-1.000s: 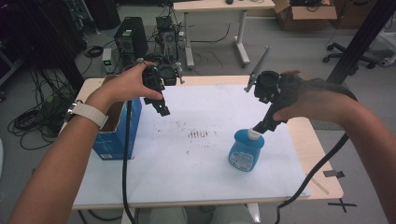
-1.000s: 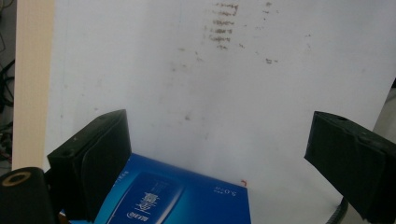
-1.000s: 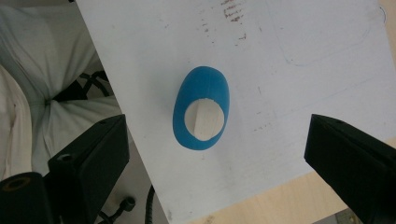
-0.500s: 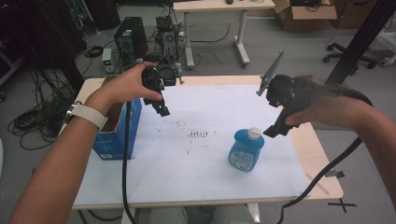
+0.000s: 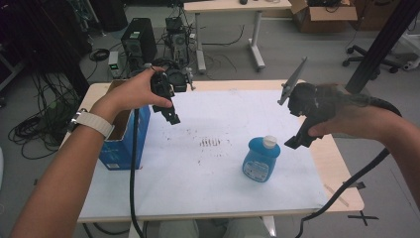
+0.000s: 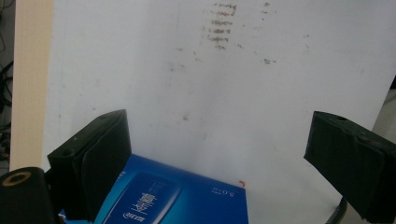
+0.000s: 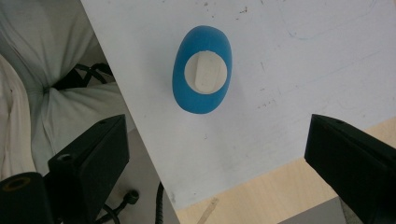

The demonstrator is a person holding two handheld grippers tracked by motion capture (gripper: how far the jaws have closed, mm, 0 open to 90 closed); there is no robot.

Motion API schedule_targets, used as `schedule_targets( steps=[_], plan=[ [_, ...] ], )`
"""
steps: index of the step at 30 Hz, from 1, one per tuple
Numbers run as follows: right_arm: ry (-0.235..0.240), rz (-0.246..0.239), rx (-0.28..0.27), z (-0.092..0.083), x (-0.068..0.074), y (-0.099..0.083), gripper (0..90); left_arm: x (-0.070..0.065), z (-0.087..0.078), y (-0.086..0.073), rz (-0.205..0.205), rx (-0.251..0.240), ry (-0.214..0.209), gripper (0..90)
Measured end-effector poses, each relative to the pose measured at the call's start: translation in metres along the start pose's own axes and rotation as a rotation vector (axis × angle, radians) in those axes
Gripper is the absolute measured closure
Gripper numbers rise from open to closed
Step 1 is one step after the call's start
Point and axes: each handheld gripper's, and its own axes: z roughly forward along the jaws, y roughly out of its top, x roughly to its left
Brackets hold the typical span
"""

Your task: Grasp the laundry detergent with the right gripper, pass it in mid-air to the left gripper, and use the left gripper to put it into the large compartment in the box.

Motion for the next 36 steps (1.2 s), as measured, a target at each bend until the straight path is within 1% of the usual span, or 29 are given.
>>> schedule_targets(
  steps=[4, 9, 10, 13, 14, 21, 25, 26, 34, 36],
  plan=[
    [0.001, 0.004, 0.005, 0.002, 0.0, -0.005, 6.6, 0.0, 0.0, -0.001, -0.001, -0.004, 0.002, 7.3],
    [0.004, 0.015, -0.004, 0.005, 0.0, -0.009, 6.6, 0.0, 0.001, -0.001, -0.004, -0.006, -0.002, 7.3],
    [0.01, 0.03, -0.004, 0.007, 0.0, -0.011, 6.5, 0.001, 0.001, 0.0, -0.003, -0.003, -0.003, 7.3],
    [0.013, 0.041, -0.004, 0.009, 0.0, -0.012, 6.6, 0.0, 0.003, 0.0, 0.003, -0.004, -0.004, 7.3],
    [0.015, 0.054, 0.001, 0.01, 0.0, -0.014, 6.6, 0.001, 0.003, 0.0, 0.001, -0.001, -0.006, 7.3],
    [0.017, 0.084, 0.01, 0.014, 0.0, -0.018, 6.6, 0.001, 0.003, -0.001, -0.007, -0.012, -0.002, 7.2],
    [0.017, 0.12, 0.014, 0.016, -0.001, -0.021, 6.0, 0.002, 0.003, -0.001, -0.006, -0.01, -0.002, 7.2],
    [0.018, 0.122, 0.014, 0.016, -0.002, -0.021, 6.0, 0.002, 0.003, -0.001, -0.006, -0.008, -0.002, 7.1],
    [0.039, 0.179, 0.022, 0.021, -0.003, -0.024, 5.8, 0.002, 0.004, -0.001, -0.007, -0.008, -0.002, 7.1],
    [0.042, 0.183, 0.025, 0.021, -0.003, -0.024, 5.6, 0.002, 0.004, -0.001, -0.006, -0.009, -0.002, 7.1]
  ],
)
